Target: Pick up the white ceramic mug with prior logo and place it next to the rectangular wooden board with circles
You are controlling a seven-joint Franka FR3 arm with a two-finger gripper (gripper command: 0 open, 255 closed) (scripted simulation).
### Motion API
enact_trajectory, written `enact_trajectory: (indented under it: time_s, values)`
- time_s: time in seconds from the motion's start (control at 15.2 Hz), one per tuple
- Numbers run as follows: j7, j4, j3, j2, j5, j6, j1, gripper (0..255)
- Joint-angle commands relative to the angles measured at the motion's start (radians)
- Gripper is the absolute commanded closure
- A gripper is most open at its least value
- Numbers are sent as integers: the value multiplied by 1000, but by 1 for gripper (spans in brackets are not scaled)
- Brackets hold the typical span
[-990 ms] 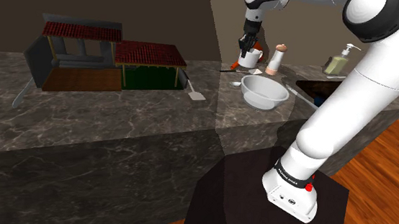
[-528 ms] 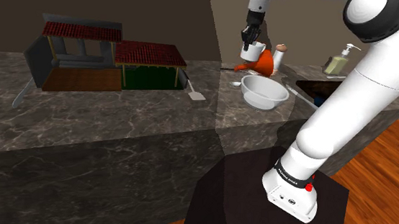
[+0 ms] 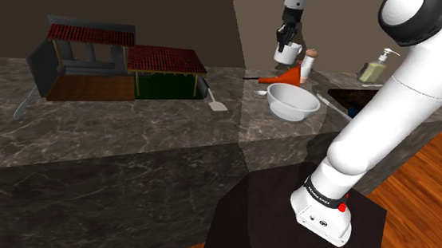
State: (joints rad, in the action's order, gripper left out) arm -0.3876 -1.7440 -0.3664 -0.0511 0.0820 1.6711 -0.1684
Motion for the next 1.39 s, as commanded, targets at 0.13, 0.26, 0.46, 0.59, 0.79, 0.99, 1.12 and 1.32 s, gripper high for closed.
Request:
enact_trajectory:
  time_s: [0.13,0.26,0.46,0.59,0.79,0.99,1.12,1.32]
  values:
    - [-101,16,-53,25,-5,15,-47,255]
    - [-152,29,-79,43,-12,21,-72,255]
    - [-231,59,-117,80,-28,30,-110,255]
    - [-285,85,-142,110,-43,33,-138,255]
    - [-368,134,-177,165,-73,35,-184,255]
    - [-451,197,-206,231,-111,32,-238,255]
    - [-506,248,-221,280,-141,25,-279,255]
    - [-585,338,-237,363,-191,7,-350,255]
